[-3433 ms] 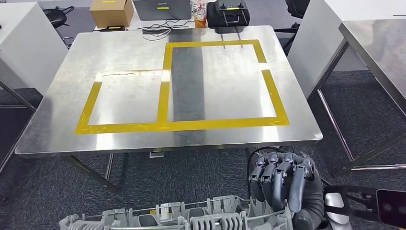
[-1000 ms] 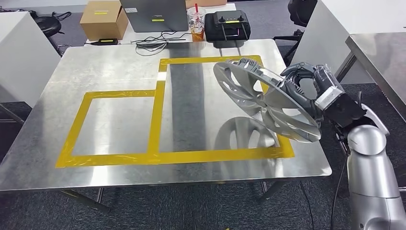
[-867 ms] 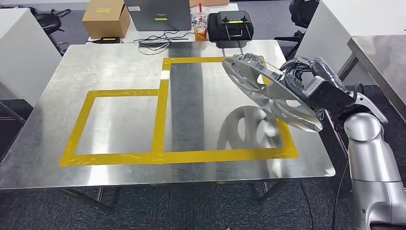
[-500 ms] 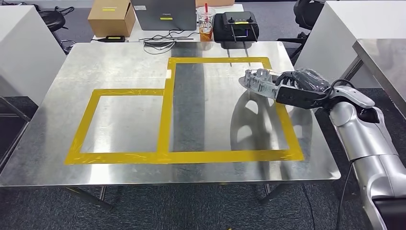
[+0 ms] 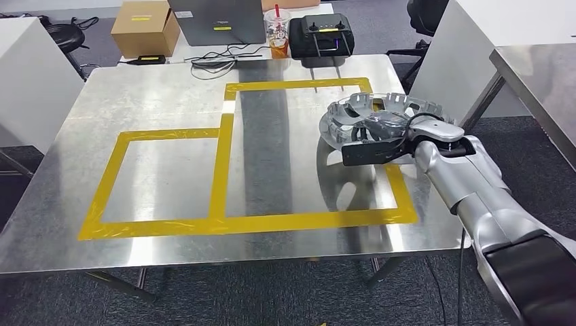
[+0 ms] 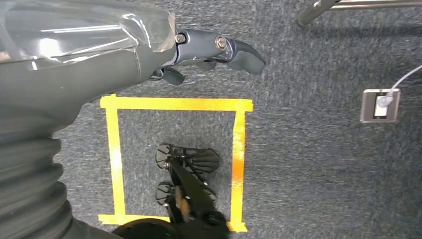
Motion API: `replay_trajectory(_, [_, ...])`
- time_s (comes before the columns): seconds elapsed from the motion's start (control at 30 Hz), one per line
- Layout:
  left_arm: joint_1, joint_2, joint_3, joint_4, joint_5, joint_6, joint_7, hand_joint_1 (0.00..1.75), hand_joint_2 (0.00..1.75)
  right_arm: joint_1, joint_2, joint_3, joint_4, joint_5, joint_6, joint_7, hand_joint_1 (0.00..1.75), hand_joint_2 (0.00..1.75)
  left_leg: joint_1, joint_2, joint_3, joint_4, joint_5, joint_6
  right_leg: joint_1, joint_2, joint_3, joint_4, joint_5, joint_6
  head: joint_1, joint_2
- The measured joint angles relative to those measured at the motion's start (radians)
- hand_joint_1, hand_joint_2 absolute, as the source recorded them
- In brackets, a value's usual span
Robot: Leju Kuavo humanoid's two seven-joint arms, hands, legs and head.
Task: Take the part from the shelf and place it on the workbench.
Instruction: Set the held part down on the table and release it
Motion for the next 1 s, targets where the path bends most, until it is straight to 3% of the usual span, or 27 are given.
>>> replay_trajectory(0.07, [-0.003, 0.002, 0.0, 0.0, -0.002, 0.004, -0.003, 0.0, 1.75, -0.015, 0.021, 0.014, 0.017, 0.002, -0.005, 0.001, 1.54, 1.75, -0.006, 0.0, 0.032, -0.064, 0.015, 0.009, 0.002, 0.0, -0.004, 0.0, 0.001, 0.005, 0.0, 0.0])
replay_trajectory(0.2, [-0.006, 0.004, -0.001, 0.001, -0.014, 0.016, -0.008, 0.0, 1.75, -0.032, 0.069, 0.038, 0.046, 0.001, -0.01, 0.004, 1.54, 1.75, -0.005, 0.003, 0.041, -0.082, 0.024, 0.03, 0.004, -0.001, -0.022, 0.02, -0.011, 0.019, 0.003, 0.0])
replay_trajectory(0.23, [-0.008, 0.004, -0.002, 0.002, -0.016, 0.018, -0.01, 0.0, 1.75, -0.036, 0.082, 0.042, 0.051, -0.002, -0.011, 0.004, 1.54, 1.75, -0.003, 0.005, 0.044, -0.088, 0.027, 0.035, 0.004, -0.001, -0.042, 0.061, -0.031, 0.016, 0.004, 0.0])
replay_trajectory(0.3, [-0.01, 0.004, -0.003, 0.005, -0.019, 0.02, -0.013, 0.0, 1.75, -0.043, 0.101, 0.049, 0.061, -0.005, -0.011, 0.004, 1.54, 1.75, -0.004, 0.006, 0.044, -0.089, 0.028, 0.04, 0.003, -0.002, -0.106, 0.197, -0.085, 0.009, 0.005, 0.0])
replay_trajectory(0.37, [-0.009, 0.004, -0.003, 0.008, -0.02, 0.02, -0.015, 0.0, 1.75, -0.043, 0.114, 0.055, 0.072, -0.007, -0.011, 0.005, 1.54, 1.75, -0.005, 0.003, 0.044, -0.088, 0.028, 0.041, 0.002, -0.002, -0.155, 0.296, -0.11, 0.014, 0.005, 0.0])
replay_trajectory(0.4, [-0.009, 0.004, -0.004, 0.01, -0.02, 0.02, -0.015, 0.0, 1.75, -0.044, 0.119, 0.058, 0.076, -0.007, -0.011, 0.006, 1.54, 1.75, -0.004, 0.002, 0.044, -0.087, 0.027, 0.041, 0.001, -0.002, -0.153, 0.289, -0.101, 0.021, 0.006, 0.0])
replay_trajectory(0.47, [-0.008, 0.004, -0.004, 0.014, -0.021, 0.02, -0.016, 0.0, 1.75, -0.05, 0.129, 0.063, 0.081, -0.009, -0.012, 0.008, 1.54, 1.75, -0.004, -0.001, 0.044, -0.081, 0.024, 0.036, -0.002, -0.004, -0.094, 0.165, -0.049, 0.038, 0.006, 0.0])
replay_trajectory(0.53, [-0.008, 0.004, -0.004, 0.016, -0.02, 0.019, -0.018, 0.0, 1.75, -0.059, 0.142, 0.065, 0.085, -0.016, -0.013, 0.009, 1.54, 1.75, -0.007, -0.001, 0.038, -0.068, 0.016, 0.025, -0.002, -0.005, -0.034, 0.044, -0.009, 0.037, 0.004, 0.0])
replay_trajectory(0.57, [-0.008, 0.004, -0.004, 0.016, -0.02, 0.018, -0.018, 0.0, 1.75, -0.062, 0.149, 0.065, 0.087, -0.019, -0.014, 0.009, 1.54, 1.75, -0.008, 0.0, 0.035, -0.063, 0.013, 0.02, 0.001, -0.005, -0.02, 0.017, -0.003, 0.031, 0.003, 0.0])
replay_trajectory(0.7, [-0.006, 0.001, -0.004, 0.01, -0.02, 0.002, -0.019, 0.0, 1.75, -0.068, 0.175, 0.064, 0.097, -0.025, -0.015, 0.011, 1.54, 1.75, -0.002, 0.002, 0.022, -0.04, -0.005, 0.001, 0.001, -0.002, -0.017, 0.012, 0.001, 0.004, 0.0, 0.0])
replay_trajectory(0.73, [-0.006, 0.001, -0.004, 0.006, -0.021, -0.001, -0.019, 0.0, 1.75, -0.07, 0.182, 0.064, 0.101, -0.027, -0.015, 0.012, 1.54, 1.75, 0.0, 0.002, 0.006, -0.004, -0.027, -0.005, -0.002, -0.002, -0.016, 0.011, 0.002, -0.001, -0.001, 0.0])
replay_trajectory(0.83, [-0.004, 0.002, -0.003, -0.002, -0.03, -0.005, -0.019, 0.0, 1.75, -0.073, 0.195, 0.064, 0.114, -0.032, -0.018, 0.013, 1.54, 1.75, 0.004, 0.003, -0.083, 0.183, -0.11, -0.017, -0.002, -0.002, -0.015, 0.011, 0.001, -0.007, -0.004, 0.0])
replay_trajectory(0.87, [-0.003, 0.002, -0.004, -0.002, -0.035, -0.005, -0.02, 0.0, 1.75, -0.073, 0.197, 0.064, 0.12, -0.032, -0.019, 0.014, 1.54, 1.75, 0.005, 0.003, -0.103, 0.221, -0.116, -0.018, -0.002, -0.002, -0.015, 0.011, 0.001, -0.008, -0.004, 0.0])
replay_trajectory(0.9, [-0.001, 0.002, -0.004, -0.003, -0.04, -0.004, -0.022, 0.0, 1.75, -0.073, 0.199, 0.063, 0.126, -0.033, -0.02, 0.016, 1.54, 1.75, 0.006, 0.003, -0.106, 0.221, -0.105, -0.019, -0.002, -0.001, -0.015, 0.011, 0.001, -0.007, -0.004, 0.0])
replay_trajectory(0.93, [0.0, 0.002, -0.004, -0.004, -0.046, -0.003, -0.026, 0.0, 1.75, -0.074, 0.201, 0.062, 0.131, -0.033, -0.022, 0.018, 1.54, 1.75, 0.007, 0.004, -0.089, 0.181, -0.077, -0.018, -0.002, -0.001, -0.014, 0.011, 0.001, -0.007, -0.004, 0.0])
replay_trajectory(1.0, [0.001, 0.004, -0.005, -0.006, -0.056, -0.001, -0.035, 0.0, 1.75, -0.079, 0.204, 0.056, 0.138, -0.034, -0.027, 0.023, 1.54, 1.75, 0.007, 0.003, -0.02, 0.041, -0.014, -0.013, -0.001, 0.0, -0.013, 0.011, 0.001, -0.006, -0.004, 0.0])
